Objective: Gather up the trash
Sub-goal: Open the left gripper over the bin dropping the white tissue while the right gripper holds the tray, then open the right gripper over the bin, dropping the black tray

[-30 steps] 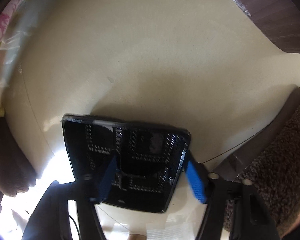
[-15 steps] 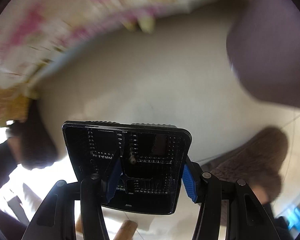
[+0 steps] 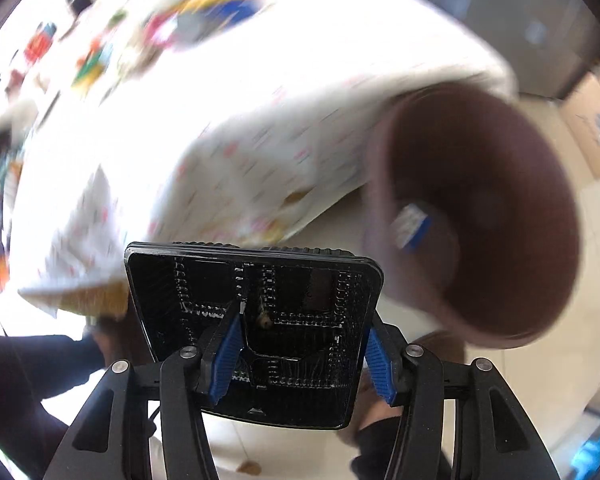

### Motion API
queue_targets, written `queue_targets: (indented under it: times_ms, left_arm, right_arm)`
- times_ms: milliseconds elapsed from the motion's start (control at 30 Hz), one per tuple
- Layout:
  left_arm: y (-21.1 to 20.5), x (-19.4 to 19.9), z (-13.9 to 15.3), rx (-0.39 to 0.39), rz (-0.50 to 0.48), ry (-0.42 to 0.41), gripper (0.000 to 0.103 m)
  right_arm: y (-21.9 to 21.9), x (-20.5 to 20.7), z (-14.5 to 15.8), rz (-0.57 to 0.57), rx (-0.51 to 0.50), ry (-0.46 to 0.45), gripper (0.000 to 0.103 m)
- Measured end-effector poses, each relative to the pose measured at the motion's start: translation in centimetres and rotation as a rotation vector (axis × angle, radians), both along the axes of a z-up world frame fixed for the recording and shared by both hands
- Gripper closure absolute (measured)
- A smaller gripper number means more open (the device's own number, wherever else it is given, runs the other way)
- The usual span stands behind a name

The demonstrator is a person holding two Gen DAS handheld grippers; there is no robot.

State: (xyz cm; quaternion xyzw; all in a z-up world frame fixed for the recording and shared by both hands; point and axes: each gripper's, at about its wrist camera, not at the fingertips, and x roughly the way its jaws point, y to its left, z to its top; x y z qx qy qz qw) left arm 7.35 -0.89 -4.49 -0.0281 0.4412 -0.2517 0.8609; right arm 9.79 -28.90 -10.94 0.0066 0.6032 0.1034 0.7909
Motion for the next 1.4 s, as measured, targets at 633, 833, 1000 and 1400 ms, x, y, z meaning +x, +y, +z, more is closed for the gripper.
queue_targets:
  times_ms: [633,833,1000,1400]
  left_arm:
    - [-19.5,4.3,-5.0,0.018,-0.261,0.054,0.081]
    - [-23.3,5.1,-6.7,0.019,-0.313,0.073,0.078]
    - [-23.6,6.0,-8.0,0.015,-0.287,0.119,0.013]
    - [-19.9,6.4,-6.4,0.046,-0.185,0.113,0.001]
  right_arm:
    - [-18.3,1.9,0.0,-0.407,0.1,-0.08,0.046]
    - [-19.6,1.1,-1.6,-0.456,0.094,-0.067,0.045]
    - [-20.8,1.0,-2.3,-0.483,0.111,-0.063,0.045]
    - [-20.4,1.4,-1.6,-0.472,0.114,-0.079,0.045]
